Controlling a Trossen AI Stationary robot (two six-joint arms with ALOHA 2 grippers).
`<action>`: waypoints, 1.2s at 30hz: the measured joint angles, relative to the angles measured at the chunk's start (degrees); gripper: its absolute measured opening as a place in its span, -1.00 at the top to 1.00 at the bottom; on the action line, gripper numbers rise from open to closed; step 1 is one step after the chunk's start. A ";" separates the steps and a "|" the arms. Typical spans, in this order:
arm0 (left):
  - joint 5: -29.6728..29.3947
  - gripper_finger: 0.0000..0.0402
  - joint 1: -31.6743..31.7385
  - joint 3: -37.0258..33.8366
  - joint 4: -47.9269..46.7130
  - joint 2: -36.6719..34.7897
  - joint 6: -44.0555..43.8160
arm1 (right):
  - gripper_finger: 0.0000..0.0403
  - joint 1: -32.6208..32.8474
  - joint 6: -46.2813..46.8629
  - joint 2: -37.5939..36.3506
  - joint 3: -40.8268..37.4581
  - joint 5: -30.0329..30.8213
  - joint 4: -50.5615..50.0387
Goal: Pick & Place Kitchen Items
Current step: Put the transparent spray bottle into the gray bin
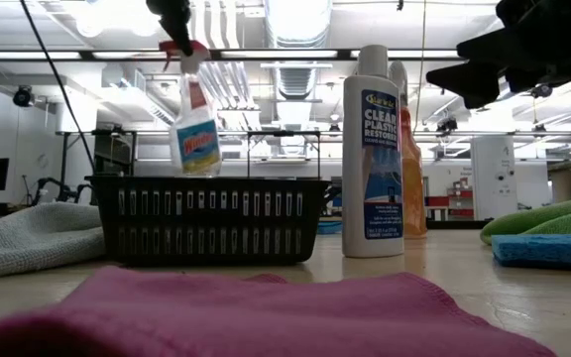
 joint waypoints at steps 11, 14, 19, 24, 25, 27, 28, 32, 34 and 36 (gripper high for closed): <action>0.00 0.38 -3.45 0.17 2.84 2.54 9.52 | -0.68 -0.02 -0.02 2.87 1.10 0.02 -0.08; 0.02 0.38 -5.07 0.15 2.85 2.14 10.92 | -0.68 -0.02 -0.04 3.46 1.22 0.02 -0.07; 4.91 0.38 -7.02 0.93 2.00 1.72 11.22 | -0.68 -0.02 -0.23 3.78 1.22 0.02 -0.06; 10.55 0.38 -7.14 0.73 2.01 2.23 10.68 | -0.68 -0.02 -0.26 3.24 1.22 0.01 -0.03; 10.56 0.38 -7.14 0.68 2.05 2.68 10.60 | -0.68 -0.02 -0.26 3.22 1.22 0.00 0.02; 10.51 0.38 -7.06 0.68 2.61 3.70 10.65 | -0.68 -0.02 -0.26 3.20 1.22 0.02 -0.06; 10.49 0.38 -7.08 0.68 2.88 4.23 10.82 | -0.68 -0.02 -0.26 3.16 1.22 0.00 -0.06; 10.51 0.38 -6.97 0.68 3.25 6.46 12.57 | -0.68 -0.02 -0.26 3.27 1.22 0.00 -0.06; 10.54 0.38 -6.61 0.67 3.75 7.84 13.26 | -0.68 -0.02 -0.26 3.24 1.22 0.00 -0.02; 10.51 0.38 -5.88 0.66 3.80 8.93 13.87 | -0.68 -0.02 -0.26 3.24 1.22 0.00 -0.06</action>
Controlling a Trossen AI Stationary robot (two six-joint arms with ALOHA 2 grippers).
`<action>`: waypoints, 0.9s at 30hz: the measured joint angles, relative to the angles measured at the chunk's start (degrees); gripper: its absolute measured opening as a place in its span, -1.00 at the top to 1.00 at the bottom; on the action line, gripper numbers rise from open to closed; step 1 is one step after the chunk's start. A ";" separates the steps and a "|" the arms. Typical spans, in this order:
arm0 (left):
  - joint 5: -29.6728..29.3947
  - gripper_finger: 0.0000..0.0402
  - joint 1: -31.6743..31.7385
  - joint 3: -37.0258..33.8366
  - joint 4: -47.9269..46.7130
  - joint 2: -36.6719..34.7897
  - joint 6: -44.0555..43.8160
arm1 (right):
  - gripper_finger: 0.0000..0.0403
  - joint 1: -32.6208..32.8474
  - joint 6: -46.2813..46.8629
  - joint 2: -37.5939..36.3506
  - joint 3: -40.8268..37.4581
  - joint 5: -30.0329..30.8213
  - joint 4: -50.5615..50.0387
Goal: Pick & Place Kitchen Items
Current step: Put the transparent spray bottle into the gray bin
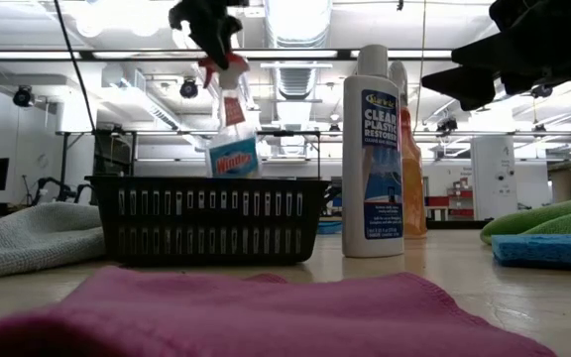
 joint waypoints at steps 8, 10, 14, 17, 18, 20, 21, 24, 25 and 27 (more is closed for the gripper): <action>0.52 0.38 3.28 0.00 0.48 3.79 1.69 | -0.68 0.00 0.00 0.02 0.00 -1.26 -0.01; 2.23 0.38 3.96 0.00 0.44 4.22 1.71 | -0.68 0.01 0.01 0.03 0.00 -1.46 0.00; 3.53 0.38 4.61 0.00 0.64 5.25 1.98 | -0.68 0.00 0.02 0.13 0.00 -1.51 -0.02; 4.32 0.38 4.94 0.00 0.66 5.63 2.10 | -0.68 0.00 0.00 0.07 0.00 -1.55 -0.02; 4.93 0.38 4.99 0.00 0.66 5.75 2.12 | -0.68 0.00 0.02 0.07 0.00 -1.55 -0.01; 5.46 0.38 5.07 0.00 1.09 6.20 2.12 | -0.68 0.00 0.00 0.11 0.00 -1.57 -0.02; 5.53 0.38 5.03 0.00 1.10 6.34 2.14 | -0.68 0.00 0.02 0.11 0.00 -1.55 -0.02; 5.57 0.38 5.01 0.07 1.53 6.61 2.58 | -0.68 0.01 0.02 0.07 0.00 -1.70 -0.02; 5.62 0.38 5.01 0.07 1.83 6.67 2.58 | -0.68 0.00 0.03 0.07 0.00 -2.01 -0.02; 5.74 0.38 5.01 0.04 2.10 6.67 2.58 | -0.68 0.02 0.10 0.04 0.00 -2.43 -0.02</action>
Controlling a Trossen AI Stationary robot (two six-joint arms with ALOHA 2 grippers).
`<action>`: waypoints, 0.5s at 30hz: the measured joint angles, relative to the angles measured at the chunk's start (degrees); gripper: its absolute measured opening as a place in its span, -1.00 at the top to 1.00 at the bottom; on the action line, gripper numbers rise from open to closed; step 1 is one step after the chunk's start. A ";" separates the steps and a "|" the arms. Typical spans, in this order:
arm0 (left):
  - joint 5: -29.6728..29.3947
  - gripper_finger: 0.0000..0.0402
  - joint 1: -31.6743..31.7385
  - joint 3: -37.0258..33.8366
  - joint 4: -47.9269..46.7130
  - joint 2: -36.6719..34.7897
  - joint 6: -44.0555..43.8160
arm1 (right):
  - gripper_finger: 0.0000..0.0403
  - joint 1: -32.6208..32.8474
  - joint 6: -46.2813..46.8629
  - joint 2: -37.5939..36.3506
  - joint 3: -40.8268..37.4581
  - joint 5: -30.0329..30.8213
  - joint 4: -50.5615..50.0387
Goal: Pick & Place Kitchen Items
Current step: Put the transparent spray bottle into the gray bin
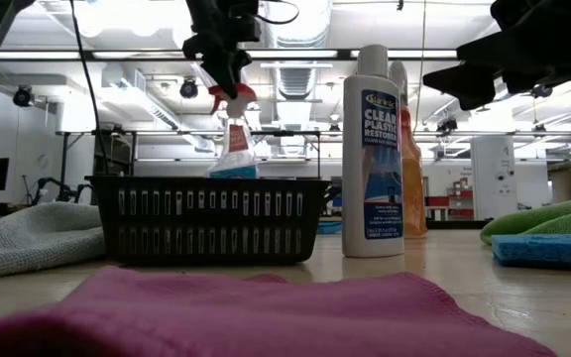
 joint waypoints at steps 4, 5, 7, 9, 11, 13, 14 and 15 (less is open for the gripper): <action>-0.01 0.35 0.00 0.00 0.10 0.00 -0.02 | -0.68 -0.02 0.14 0.04 0.00 -0.06 0.02; -0.01 0.33 0.00 0.00 0.23 0.00 -0.03 | -0.68 -0.02 0.14 0.02 0.00 -0.06 0.02; -0.01 0.28 0.00 0.00 0.52 0.00 -0.29 | -0.68 -0.01 0.16 0.02 0.00 -0.07 0.01; -0.14 0.22 0.01 -0.04 1.13 0.00 -0.95 | -0.68 -0.02 0.16 0.04 0.00 -0.08 0.02; -0.48 0.16 0.08 -0.07 1.72 0.05 -1.17 | -0.68 0.00 0.16 0.05 0.00 -0.08 0.01; -1.60 0.11 0.20 -0.09 2.24 0.07 -1.62 | -0.68 -0.02 0.16 0.07 0.00 -0.08 0.02; -2.26 0.09 0.24 -0.09 2.76 0.07 -2.14 | -0.68 -0.02 0.16 0.07 0.00 -0.10 0.02; -2.87 0.07 0.33 -0.09 3.05 0.07 -2.62 | -0.68 0.00 0.18 0.07 0.00 -0.12 0.02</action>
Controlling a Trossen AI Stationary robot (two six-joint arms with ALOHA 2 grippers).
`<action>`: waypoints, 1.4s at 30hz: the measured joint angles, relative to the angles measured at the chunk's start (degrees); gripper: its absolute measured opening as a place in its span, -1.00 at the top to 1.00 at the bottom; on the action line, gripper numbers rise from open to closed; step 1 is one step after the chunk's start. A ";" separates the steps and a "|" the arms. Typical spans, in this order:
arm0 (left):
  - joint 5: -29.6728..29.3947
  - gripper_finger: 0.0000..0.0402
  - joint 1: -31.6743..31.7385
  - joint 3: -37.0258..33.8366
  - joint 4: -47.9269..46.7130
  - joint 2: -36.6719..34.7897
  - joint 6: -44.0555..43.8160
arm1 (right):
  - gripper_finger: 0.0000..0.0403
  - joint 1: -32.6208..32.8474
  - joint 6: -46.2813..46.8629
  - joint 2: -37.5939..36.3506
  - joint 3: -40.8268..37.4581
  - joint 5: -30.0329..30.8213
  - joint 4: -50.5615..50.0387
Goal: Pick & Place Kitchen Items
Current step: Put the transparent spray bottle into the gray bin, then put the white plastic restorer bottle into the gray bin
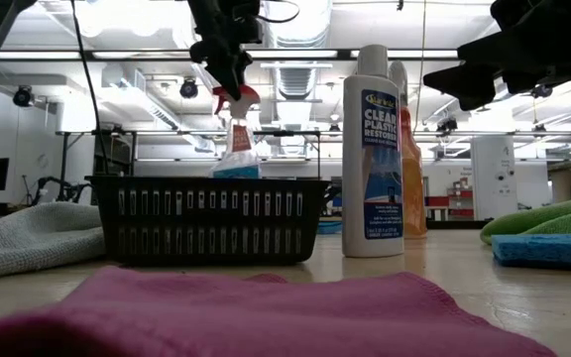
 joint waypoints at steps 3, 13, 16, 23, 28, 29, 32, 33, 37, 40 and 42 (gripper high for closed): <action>-0.55 0.01 0.25 0.00 0.25 0.00 -0.50 | -0.68 -0.02 0.17 0.00 0.00 -0.15 -0.02; -1.86 -0.07 1.18 0.00 1.07 -0.75 -2.61 | -0.68 0.00 0.18 0.00 0.00 -0.21 -0.02; -1.92 -0.07 1.21 0.00 1.40 -1.37 -2.85 | -0.68 0.00 0.18 0.02 0.00 -0.21 -0.02; -2.53 -0.08 1.36 0.00 1.51 -2.66 -2.86 | -0.68 -0.02 0.20 0.02 0.00 -0.23 -0.01; -2.57 -0.08 1.46 0.00 2.85 -4.46 -2.86 | -0.68 -0.01 0.18 0.04 0.00 -0.23 -0.02; -2.67 -0.08 1.46 0.00 3.16 -4.90 -2.88 | -0.68 -0.02 0.18 0.04 0.00 -0.23 -0.02; -2.63 -0.08 1.46 0.02 4.41 -6.40 -3.29 | -0.68 -0.02 0.18 0.02 0.00 -0.23 0.04; -2.40 -0.08 1.46 0.02 4.66 -6.87 -3.68 | -0.68 0.00 0.14 0.02 0.00 -0.23 0.20; 5.01 -0.08 1.88 0.02 6.17 -8.79 -7.91 | -0.68 -0.01 -0.53 0.02 -0.02 -0.21 1.67; 15.21 -0.08 2.15 -1.50 8.69 -10.72 -11.26 | -0.68 -0.02 -1.45 0.26 -0.15 -0.21 4.38; 19.92 -0.08 2.13 -4.31 11.71 -12.45 -13.01 | -0.68 0.00 -1.83 0.65 -0.53 -0.20 6.63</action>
